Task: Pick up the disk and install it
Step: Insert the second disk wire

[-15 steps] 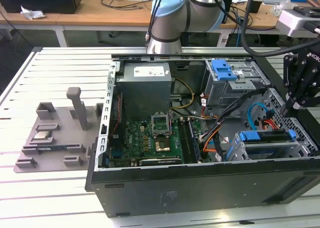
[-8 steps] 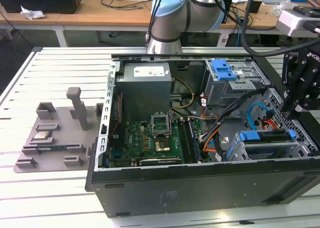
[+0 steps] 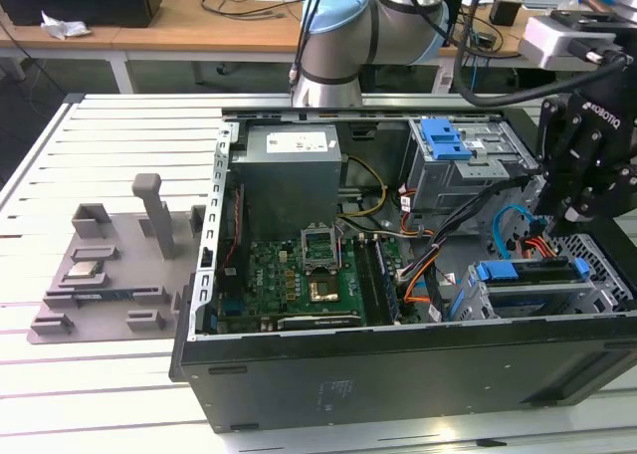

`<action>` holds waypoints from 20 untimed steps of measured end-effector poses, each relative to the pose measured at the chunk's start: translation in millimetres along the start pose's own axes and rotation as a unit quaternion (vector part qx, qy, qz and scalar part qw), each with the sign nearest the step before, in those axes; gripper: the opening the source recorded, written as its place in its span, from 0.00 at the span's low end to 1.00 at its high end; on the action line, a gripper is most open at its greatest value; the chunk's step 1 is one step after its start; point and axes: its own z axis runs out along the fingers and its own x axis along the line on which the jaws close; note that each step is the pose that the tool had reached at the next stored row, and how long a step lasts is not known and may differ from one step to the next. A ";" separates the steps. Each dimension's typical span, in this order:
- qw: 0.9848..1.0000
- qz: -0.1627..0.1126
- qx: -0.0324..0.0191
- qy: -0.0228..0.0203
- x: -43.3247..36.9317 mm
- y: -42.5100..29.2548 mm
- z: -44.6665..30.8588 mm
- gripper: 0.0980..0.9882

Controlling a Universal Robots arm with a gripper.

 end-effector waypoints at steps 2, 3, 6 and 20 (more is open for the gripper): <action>1.000 -0.005 0.000 0.000 -0.1 3.7 2.1 0.30; 1.000 -0.007 0.001 0.000 -0.2 4.7 3.1 0.30; 1.000 -0.009 0.001 0.000 -1.7 5.4 5.8 0.30; 1.000 -0.009 0.001 0.000 9.2 5.2 10.7 0.07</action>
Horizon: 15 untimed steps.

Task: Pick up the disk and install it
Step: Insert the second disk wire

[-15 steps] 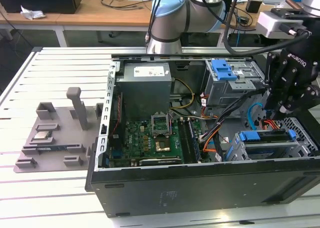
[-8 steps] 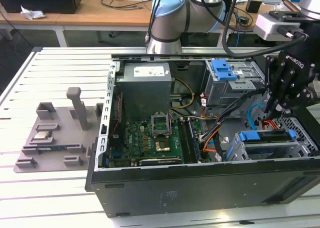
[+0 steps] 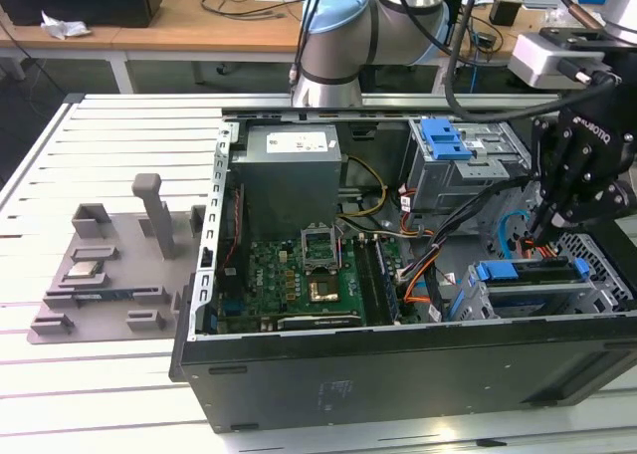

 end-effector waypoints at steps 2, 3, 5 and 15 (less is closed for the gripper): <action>1.000 0.000 0.000 0.000 3.1 -0.2 4.5 0.07; 1.000 0.000 0.000 0.000 4.3 -0.2 7.2 0.07; 1.000 0.000 0.000 0.000 5.3 -0.7 11.2 0.07; 1.000 0.000 -0.001 0.000 6.1 -2.6 20.3 0.07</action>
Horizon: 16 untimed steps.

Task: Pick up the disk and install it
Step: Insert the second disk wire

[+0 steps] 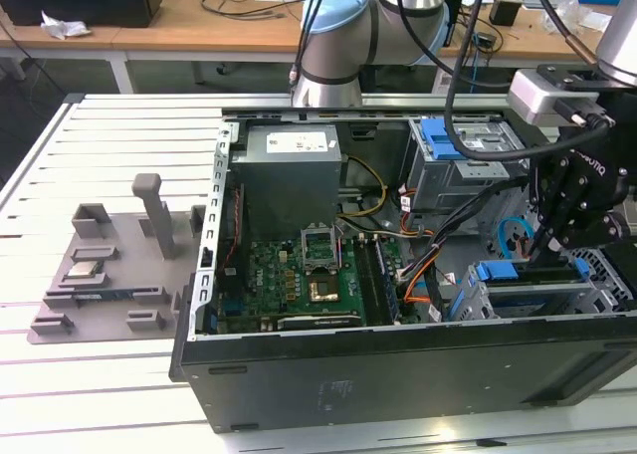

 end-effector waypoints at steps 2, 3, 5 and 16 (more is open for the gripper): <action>1.000 0.000 0.000 0.000 1.5 -0.1 0.1 0.07; 1.000 0.000 0.000 0.000 2.3 -0.3 0.2 0.07; 1.000 0.000 0.000 0.000 2.5 -1.3 0.2 0.07; 1.000 0.001 0.000 0.000 -0.6 -5.2 5.8 0.07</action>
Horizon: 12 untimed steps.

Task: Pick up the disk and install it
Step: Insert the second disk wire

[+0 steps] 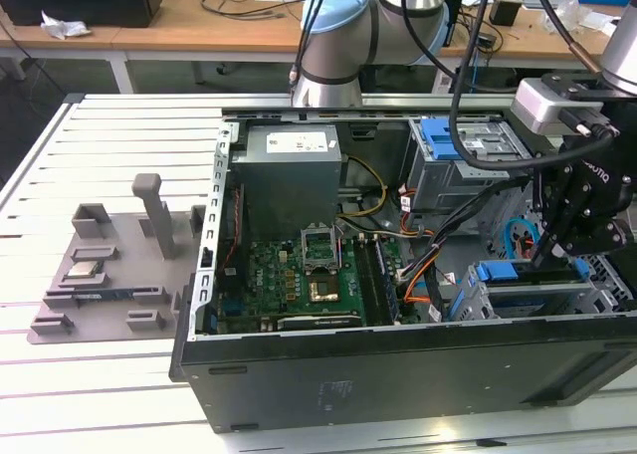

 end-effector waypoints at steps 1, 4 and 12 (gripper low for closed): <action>1.000 0.000 0.000 0.000 -1.2 0.0 -0.1 0.07; 1.000 0.000 0.000 0.000 -6.0 0.0 -0.4 0.07; 1.000 0.000 0.000 0.000 -6.0 -0.1 -0.3 0.15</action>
